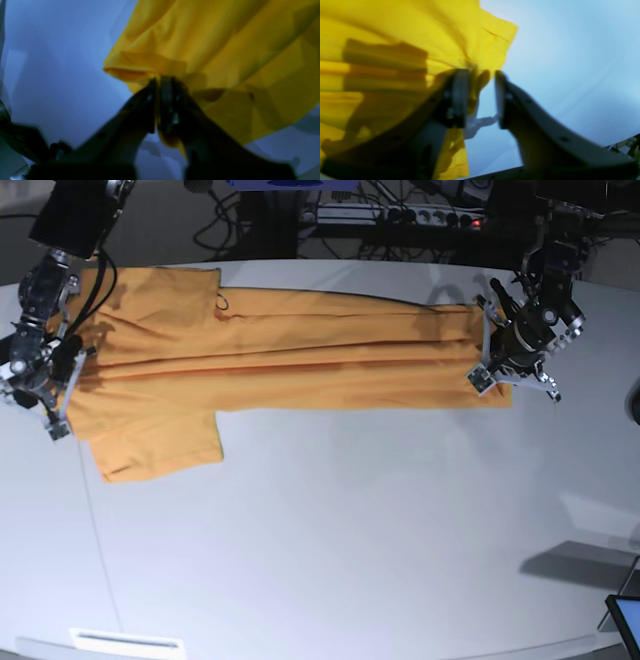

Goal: Fold the T-shirt properly
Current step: 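Lower the folded edge onto the shirt with both grippers, then open both grippers and release the folded shirt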

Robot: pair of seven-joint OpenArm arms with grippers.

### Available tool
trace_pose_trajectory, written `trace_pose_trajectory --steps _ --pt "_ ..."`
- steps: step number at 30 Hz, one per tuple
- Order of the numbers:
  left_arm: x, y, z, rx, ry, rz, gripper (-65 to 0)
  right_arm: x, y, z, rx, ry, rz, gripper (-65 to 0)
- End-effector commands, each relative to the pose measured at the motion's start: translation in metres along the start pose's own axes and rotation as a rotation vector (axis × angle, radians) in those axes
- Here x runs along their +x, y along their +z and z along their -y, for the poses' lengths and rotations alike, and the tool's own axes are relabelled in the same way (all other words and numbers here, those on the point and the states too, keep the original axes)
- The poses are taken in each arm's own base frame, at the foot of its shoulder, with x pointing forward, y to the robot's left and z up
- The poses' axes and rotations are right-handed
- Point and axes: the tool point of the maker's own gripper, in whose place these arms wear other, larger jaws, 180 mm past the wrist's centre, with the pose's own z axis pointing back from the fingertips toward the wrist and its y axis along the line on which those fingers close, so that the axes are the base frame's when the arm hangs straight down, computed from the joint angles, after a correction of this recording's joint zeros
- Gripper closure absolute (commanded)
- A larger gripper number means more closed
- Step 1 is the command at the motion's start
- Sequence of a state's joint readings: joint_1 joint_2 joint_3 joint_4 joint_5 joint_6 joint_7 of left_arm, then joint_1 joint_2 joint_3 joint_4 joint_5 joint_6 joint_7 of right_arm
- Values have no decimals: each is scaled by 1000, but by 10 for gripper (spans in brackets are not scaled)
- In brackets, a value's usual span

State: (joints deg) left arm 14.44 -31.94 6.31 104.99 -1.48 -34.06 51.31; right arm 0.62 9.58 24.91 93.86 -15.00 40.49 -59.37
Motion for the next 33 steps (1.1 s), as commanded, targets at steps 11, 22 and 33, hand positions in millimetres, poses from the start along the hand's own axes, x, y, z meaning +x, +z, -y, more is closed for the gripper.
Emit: trace_pose_trajectory --steps 11,22,33 --pt "-16 10 -27 64 -45 -70 -344 6 5 15 -40 -10 17 -236" --pt "-35 24 -64 159 26 -99 -546 7 5 16 -44 -1 21 -319" --pt "-45 40 -95 213 76 -92 -546 1 9 38 -114 30 -14 -593"
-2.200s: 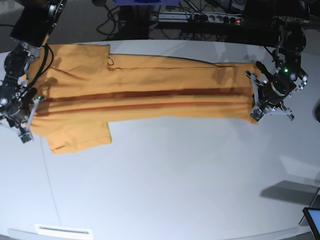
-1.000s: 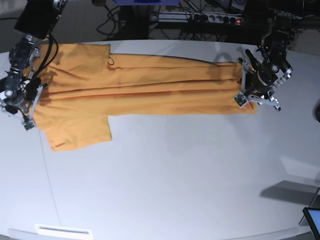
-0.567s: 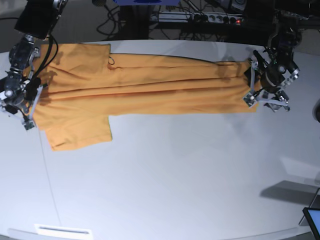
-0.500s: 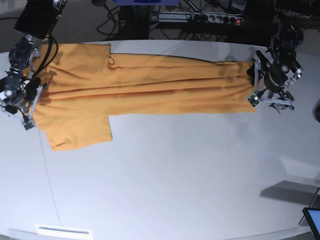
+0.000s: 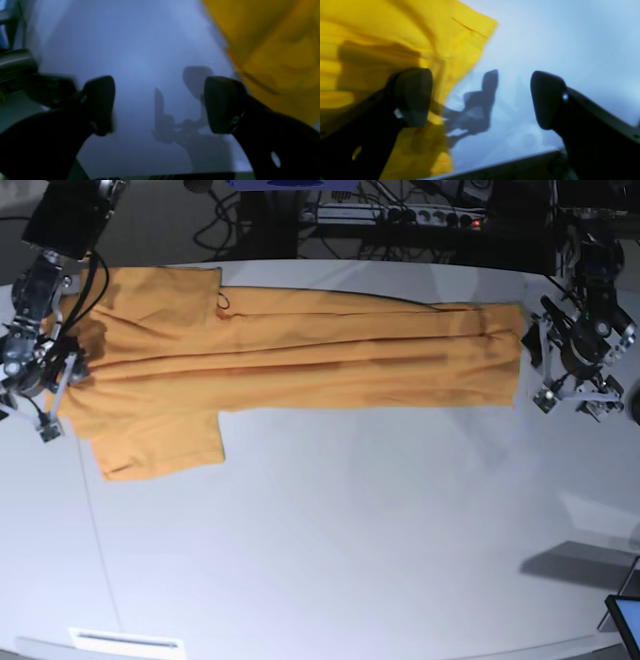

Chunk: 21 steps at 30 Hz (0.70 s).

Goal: Fold the T-shirt properly
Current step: 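Open both grippers and release the folded shirt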

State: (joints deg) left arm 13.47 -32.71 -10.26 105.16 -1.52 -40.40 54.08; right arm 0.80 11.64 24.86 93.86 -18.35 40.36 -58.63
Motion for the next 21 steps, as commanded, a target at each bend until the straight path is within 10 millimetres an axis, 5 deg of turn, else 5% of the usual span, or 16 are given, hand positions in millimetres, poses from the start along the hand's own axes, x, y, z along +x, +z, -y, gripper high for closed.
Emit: trace_pose_trajectory --steps 1,10,21 --pt "3 7 -20 55 -1 11 -546 4 6 21 -66 4 0 -593" --pt "8 12 -45 117 36 30 -546 18 15 62 -283 103 -48 -593" --pt "17 12 -50 130 59 56 -546 29 12 38 -238 85 -21 -595"
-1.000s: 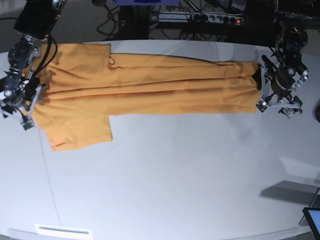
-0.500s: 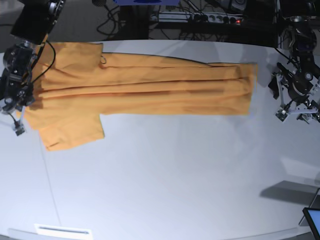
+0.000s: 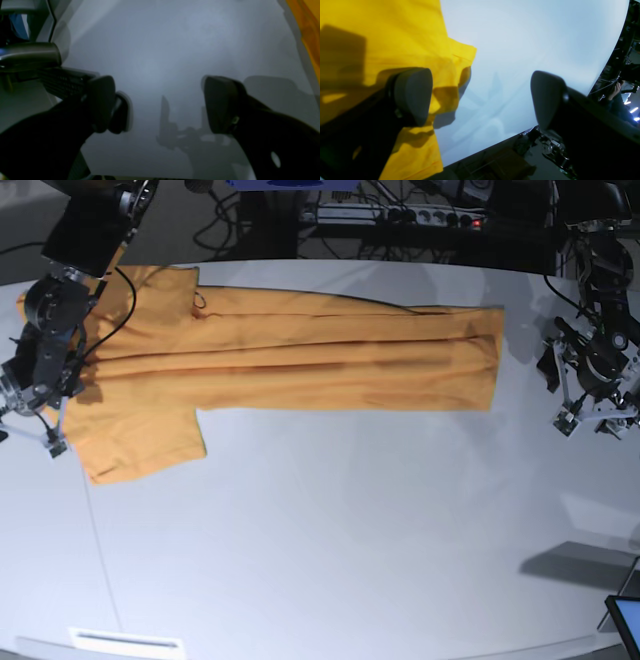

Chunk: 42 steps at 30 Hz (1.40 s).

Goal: Fold the T-shirt properly
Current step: 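Open both grippers and release the folded shirt, then move the right gripper to the sleeve and pinch its edge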

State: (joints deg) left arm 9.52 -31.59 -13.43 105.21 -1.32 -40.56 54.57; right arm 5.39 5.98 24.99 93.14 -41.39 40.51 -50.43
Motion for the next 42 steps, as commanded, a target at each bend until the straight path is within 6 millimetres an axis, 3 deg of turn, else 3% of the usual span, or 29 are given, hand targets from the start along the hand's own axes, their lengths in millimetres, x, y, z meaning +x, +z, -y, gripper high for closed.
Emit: trace_pose_trajectory --steps 1,12,16,22,28,35,42 --pt "11 5 -20 54 2 36 -546 10 6 22 -55 -18 25 -595" --pt "26 0 -24 63 54 69 -546 51 29 70 -154 -95 125 -595" --pt "26 -2 -22 53 58 68 -546 73 39 71 -146 -116 139 -595" --pt "24 -2 -21 52 62 64 -546 110 47 40 -10 -104 236 -595" --pt "22 -2 -20 52 57 57 -546 124 30 3 167 -128 275 -595" --pt "22 -2 -20 52 57 57 -546 145 20 -7 245 -142 302 -595" --pt "21 -2 -20 53 57 56 -546 149 6 -12 294 -136 269 -595"
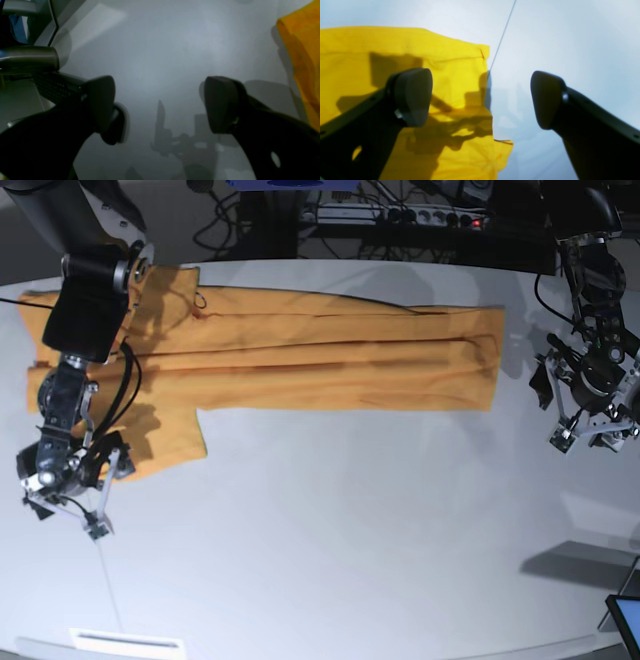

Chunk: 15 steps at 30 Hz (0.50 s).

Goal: Fold the T-shirt properly
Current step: 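Move the right gripper to the sleeve and pinch its edge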

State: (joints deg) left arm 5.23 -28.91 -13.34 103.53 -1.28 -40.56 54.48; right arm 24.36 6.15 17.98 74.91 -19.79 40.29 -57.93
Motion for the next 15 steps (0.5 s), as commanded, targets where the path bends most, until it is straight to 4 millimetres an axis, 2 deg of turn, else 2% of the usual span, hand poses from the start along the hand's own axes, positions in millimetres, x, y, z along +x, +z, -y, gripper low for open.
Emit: trace_pose_trajectory --steps 1,9,15 --pt "5 5 -16 44 -8 13 -546 17 5 11 -21 -10 49 -595" --pt "5 4 -14 41 -11 14 -546 22 -20 -8 80 -19 47 -595" --pt "5 5 -15 43 -9 14 -546 30 -28 -15 123 -26 54 -595"
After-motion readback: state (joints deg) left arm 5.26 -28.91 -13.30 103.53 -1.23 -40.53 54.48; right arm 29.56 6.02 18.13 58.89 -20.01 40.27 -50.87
